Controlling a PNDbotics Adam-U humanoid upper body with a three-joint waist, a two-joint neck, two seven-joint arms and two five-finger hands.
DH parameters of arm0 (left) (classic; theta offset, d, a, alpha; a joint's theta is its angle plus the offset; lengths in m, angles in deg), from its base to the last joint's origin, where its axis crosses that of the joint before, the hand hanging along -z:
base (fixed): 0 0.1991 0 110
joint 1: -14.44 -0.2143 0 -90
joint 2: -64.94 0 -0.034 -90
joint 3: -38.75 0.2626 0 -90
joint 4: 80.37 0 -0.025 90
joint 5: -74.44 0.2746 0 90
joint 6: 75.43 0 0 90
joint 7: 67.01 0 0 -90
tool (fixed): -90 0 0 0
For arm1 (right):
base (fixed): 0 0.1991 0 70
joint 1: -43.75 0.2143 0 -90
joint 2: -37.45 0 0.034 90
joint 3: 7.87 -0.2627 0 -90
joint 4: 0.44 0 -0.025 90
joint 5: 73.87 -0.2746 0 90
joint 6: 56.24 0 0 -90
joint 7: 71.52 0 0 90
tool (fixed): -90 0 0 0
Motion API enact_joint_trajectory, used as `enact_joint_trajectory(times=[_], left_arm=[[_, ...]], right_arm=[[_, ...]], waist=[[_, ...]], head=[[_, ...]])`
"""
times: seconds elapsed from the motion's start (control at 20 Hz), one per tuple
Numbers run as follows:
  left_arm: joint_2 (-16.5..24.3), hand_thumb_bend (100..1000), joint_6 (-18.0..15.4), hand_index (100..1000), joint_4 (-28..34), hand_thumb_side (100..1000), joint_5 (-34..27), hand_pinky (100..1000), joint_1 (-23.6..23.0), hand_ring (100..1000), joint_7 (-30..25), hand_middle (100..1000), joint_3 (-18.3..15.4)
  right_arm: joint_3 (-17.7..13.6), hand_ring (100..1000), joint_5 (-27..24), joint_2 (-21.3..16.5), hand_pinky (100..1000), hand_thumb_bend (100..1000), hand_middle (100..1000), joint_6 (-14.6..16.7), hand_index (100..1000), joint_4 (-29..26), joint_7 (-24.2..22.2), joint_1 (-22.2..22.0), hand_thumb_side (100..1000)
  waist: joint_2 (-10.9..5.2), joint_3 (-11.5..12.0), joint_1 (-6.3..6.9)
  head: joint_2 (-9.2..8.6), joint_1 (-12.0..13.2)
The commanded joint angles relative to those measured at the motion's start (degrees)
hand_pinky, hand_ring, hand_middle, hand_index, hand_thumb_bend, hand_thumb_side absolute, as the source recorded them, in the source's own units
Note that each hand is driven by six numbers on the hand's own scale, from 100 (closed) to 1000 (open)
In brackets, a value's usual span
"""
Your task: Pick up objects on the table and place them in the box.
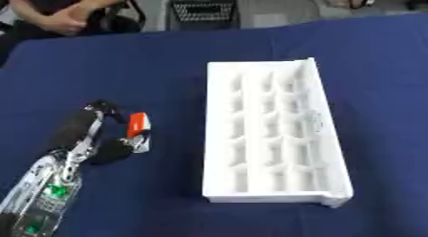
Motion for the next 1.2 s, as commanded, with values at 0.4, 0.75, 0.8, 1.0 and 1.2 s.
enact_joint_trajectory(times=[0.4,0.75,0.8,1.0,1.2], left_arm=[[0.23,806,-0.26,714,0.15,567,1.2,868,0.84,845,-2.38,849,0.28],[0.12,791,-0.09,712,0.23,572,1.74,870,0.94,845,-2.82,848,0.24],[0.09,789,-0.05,712,0.22,573,1.77,870,0.96,845,-2.82,849,0.25],[0.14,787,0.19,715,0.37,576,2.18,871,0.92,845,-2.62,849,-0.04],[0.15,790,0.94,720,1.1,581,3.22,873,0.75,844,-2.1,849,-0.94]], right_arm=[[-0.18,664,0.0,-1.21,616,100,704,-0.02,817,-1.19,-0.14,0.23,994],[-0.17,664,-0.03,-1.22,616,100,704,0.01,817,-1.19,-0.17,0.28,994],[-0.16,664,-0.04,-1.22,617,100,704,0.01,817,-1.19,-0.18,0.29,995],[-0.19,664,-0.02,-1.22,617,100,704,0.0,817,-1.19,-0.16,0.26,994],[-0.23,664,0.0,-1.22,617,100,704,-0.02,817,-1.19,-0.12,0.24,994]], waist=[[-1.01,-0.14,-0.12],[-1.02,-0.16,-0.15],[-1.02,-0.16,-0.15],[-1.02,-0.17,-0.15],[-1.01,-0.1,-0.11]], head=[[-0.08,-0.22],[-0.13,-0.23],[-0.15,-0.23],[-0.11,-0.26],[-0.11,-0.32]])
